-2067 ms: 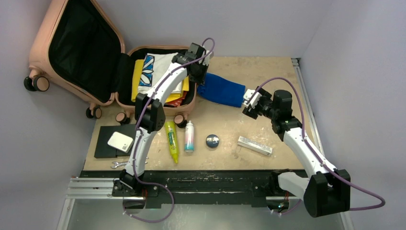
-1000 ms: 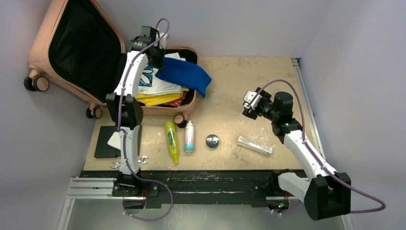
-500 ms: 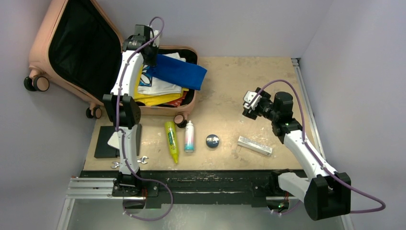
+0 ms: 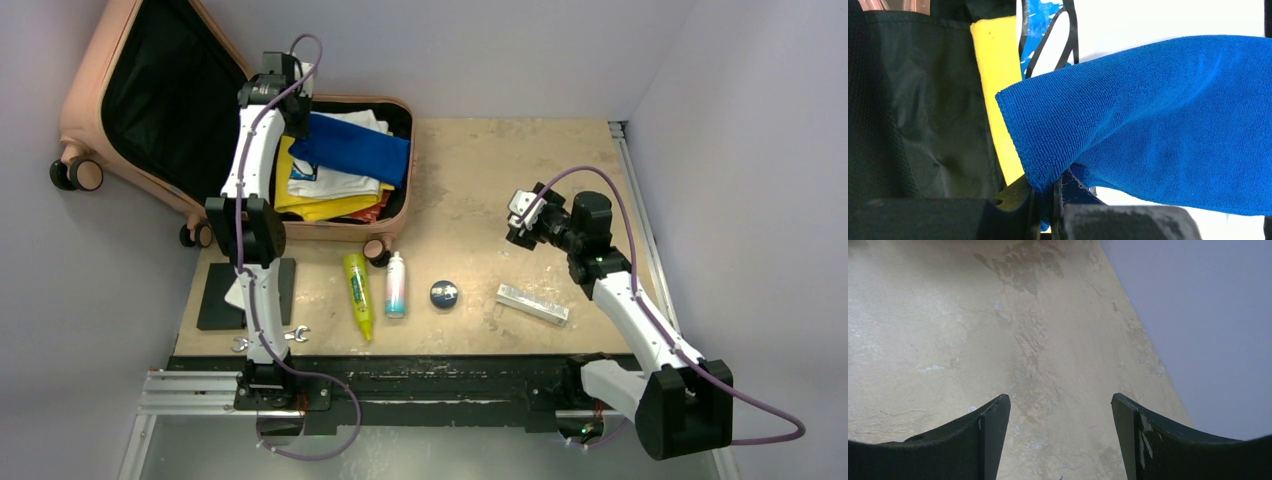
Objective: Pack the luggage
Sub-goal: Place the clothes in the luggage.
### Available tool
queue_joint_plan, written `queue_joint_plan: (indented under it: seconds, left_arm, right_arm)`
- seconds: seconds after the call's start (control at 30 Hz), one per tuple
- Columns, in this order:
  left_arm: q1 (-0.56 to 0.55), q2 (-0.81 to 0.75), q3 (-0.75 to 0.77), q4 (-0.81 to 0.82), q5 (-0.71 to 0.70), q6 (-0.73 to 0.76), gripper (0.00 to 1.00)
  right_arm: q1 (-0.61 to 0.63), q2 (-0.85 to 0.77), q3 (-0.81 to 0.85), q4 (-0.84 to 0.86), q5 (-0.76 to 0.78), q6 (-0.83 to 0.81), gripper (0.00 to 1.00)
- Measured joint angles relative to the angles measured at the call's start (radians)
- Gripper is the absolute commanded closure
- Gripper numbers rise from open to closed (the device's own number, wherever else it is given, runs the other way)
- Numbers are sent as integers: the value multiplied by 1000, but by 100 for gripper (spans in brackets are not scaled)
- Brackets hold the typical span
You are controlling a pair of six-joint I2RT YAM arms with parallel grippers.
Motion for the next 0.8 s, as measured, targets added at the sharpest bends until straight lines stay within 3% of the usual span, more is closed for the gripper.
queue_joint_plan:
  seconds: [0.3, 0.73, 0.8]
  left_arm:
    - [43, 0, -11, -10, 26, -12, 100]
    - [76, -24, -153, 11, 43, -27, 100]
    - [82, -24, -153, 11, 42, -27, 91]
  right_arm:
    - [0, 0, 0, 0, 0, 0, 22]
    - [0, 0, 0, 0, -1, 0, 22]
    - [0, 0, 0, 0, -1, 0, 22]
